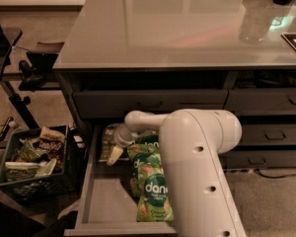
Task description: Pick green jalapeno chip bag from middle drawer and place on counter
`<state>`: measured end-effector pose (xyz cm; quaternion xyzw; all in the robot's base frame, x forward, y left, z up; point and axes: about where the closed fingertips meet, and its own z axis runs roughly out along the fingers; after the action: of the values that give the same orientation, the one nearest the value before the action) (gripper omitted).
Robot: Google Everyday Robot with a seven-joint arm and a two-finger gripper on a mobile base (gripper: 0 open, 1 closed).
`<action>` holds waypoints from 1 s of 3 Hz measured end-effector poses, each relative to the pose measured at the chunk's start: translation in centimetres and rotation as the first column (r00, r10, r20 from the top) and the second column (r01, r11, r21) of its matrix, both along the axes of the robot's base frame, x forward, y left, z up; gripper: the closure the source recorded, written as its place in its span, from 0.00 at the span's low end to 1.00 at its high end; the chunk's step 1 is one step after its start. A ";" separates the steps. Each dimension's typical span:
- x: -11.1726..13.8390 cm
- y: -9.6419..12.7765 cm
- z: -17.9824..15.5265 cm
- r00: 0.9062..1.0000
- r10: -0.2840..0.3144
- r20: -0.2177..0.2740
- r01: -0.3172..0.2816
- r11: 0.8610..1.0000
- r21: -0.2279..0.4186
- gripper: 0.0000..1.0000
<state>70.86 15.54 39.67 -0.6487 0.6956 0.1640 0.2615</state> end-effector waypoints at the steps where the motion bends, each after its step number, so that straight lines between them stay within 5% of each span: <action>1: 0.3 0.1 -0.8 1.000 -0.014 0.001 0.014 1.000 -0.025 0.00; 3: 1.3 0.2 -2.6 0.999 -0.044 0.018 0.046 0.995 -0.084 0.00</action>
Offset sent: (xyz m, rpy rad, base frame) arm 0.0202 -0.0003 -0.0256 -0.1126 -0.0360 -0.0583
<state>72.15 15.72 37.04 -0.6447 0.7142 0.1235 0.2431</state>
